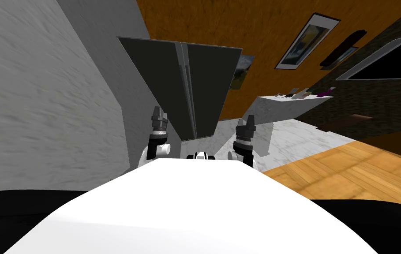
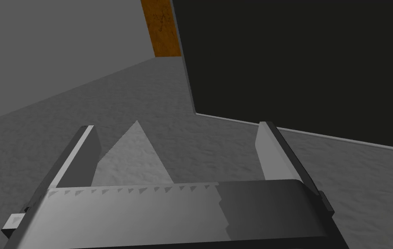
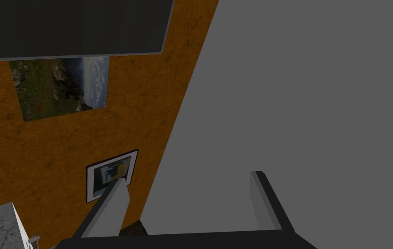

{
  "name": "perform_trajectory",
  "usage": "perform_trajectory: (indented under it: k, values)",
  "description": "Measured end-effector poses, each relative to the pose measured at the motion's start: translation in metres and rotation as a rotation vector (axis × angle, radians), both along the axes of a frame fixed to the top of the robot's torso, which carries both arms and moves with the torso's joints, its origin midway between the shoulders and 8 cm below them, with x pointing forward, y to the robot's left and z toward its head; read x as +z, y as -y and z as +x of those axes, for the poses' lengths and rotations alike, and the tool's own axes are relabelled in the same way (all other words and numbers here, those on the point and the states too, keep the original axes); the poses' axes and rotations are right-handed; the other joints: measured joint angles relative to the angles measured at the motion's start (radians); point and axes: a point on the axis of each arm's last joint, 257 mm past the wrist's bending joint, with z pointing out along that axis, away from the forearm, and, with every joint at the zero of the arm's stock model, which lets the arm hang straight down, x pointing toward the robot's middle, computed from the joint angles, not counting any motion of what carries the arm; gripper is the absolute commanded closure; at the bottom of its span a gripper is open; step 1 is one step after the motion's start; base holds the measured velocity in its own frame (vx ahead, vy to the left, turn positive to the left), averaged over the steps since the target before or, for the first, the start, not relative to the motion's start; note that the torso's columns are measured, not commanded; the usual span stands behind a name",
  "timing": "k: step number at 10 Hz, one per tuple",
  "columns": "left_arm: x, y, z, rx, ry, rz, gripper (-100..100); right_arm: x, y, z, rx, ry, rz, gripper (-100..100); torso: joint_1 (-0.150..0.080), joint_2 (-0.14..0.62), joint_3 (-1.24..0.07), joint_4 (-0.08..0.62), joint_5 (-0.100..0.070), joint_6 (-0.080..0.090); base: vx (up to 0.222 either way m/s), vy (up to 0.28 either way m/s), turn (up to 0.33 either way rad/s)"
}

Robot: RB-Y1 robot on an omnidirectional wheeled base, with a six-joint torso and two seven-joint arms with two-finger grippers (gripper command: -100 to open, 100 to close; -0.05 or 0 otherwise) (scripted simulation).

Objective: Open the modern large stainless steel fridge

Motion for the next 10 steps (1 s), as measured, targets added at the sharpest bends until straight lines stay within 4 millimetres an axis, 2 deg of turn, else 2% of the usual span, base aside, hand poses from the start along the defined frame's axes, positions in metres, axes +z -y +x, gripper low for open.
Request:
perform_trajectory:
  k: [3, 8, 10]
  values:
    - [0.006, -0.013, 0.014, 0.021, -0.022, 0.001, -100, 0.0, 0.0, 0.0, 0.0, 0.0, 0.0, 0, 0.001, 0.0, 0.0, 0.0, 0.0, 0.0, 0.042, -0.071, 0.091]
    - [0.033, -0.036, 0.035, 0.065, -0.033, -0.011, -100, 0.0, 0.0, 0.0, 0.0, 0.0, 0.0, 0, -0.001, 0.0, 0.0, 0.0, 0.0, 0.0, 0.039, -0.079, 0.088]
    - [0.036, -0.043, 0.041, 0.077, -0.05, -0.024, -100, 0.0, 0.0, 0.0, 0.0, 0.0, 0.0, 0, 0.003, 0.001, 0.001, 0.0, 0.001, 0.0, 0.023, -0.033, 0.065]
